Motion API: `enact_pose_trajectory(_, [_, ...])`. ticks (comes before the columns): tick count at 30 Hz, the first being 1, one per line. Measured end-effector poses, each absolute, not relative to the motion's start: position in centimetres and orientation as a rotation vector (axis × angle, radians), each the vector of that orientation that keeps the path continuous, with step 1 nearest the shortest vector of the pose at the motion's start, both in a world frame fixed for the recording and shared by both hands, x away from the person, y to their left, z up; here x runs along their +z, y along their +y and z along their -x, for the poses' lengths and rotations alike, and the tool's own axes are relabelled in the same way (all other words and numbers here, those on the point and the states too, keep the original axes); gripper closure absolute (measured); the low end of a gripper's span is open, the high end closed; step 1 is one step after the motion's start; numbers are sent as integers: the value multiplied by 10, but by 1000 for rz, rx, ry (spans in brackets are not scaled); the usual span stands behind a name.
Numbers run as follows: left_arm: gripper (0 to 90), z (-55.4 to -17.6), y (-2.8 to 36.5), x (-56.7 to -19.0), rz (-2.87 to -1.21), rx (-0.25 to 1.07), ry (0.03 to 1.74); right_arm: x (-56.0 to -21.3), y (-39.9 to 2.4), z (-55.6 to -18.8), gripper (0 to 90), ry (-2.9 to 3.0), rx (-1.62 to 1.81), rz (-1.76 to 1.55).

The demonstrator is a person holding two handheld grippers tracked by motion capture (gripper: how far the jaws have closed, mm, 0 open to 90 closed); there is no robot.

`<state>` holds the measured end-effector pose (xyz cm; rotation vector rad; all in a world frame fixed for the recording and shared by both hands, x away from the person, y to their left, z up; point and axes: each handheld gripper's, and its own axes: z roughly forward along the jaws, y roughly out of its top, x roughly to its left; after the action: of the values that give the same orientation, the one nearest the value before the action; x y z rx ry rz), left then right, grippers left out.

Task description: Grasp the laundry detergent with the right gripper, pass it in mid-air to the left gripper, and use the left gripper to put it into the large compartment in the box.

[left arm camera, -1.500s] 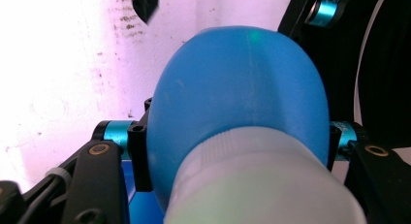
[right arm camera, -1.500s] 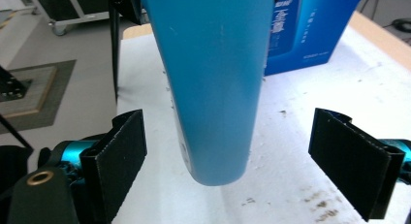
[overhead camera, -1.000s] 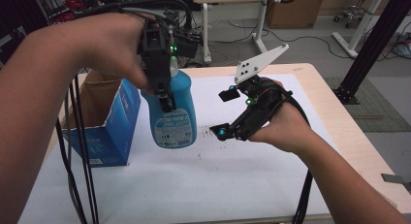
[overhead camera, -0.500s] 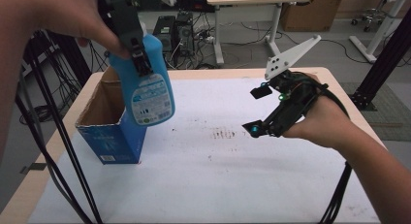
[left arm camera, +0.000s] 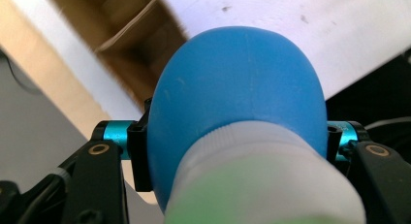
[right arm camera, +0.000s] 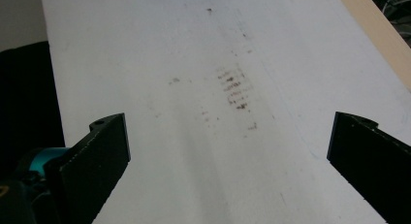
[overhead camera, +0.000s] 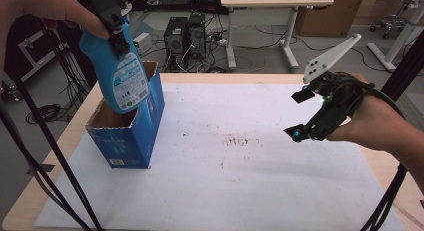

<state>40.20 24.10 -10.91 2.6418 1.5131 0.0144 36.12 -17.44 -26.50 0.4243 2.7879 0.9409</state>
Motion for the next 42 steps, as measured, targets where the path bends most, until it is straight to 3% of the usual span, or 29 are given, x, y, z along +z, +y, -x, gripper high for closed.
enact_pose_trajectory(7, [381, -411, 260, -119, -2534, 41, 1727, -263, -188, -363, 6, 2774, 906, -464])
enact_pose_trajectory(18, [381, -426, 269, -160, -2528, -53, 1768, -266, -190, -359, 6, 2769, 885, -472])
enact_pose_trajectory(27, [381, -433, 268, -207, -2665, -71, 1611, -265, -192, -358, 6, 2757, 893, -483])
enact_pose_trajectory(42, [381, -436, 262, -276, -2966, -70, 1088, -270, -198, -357, 6, 2741, 894, -530])
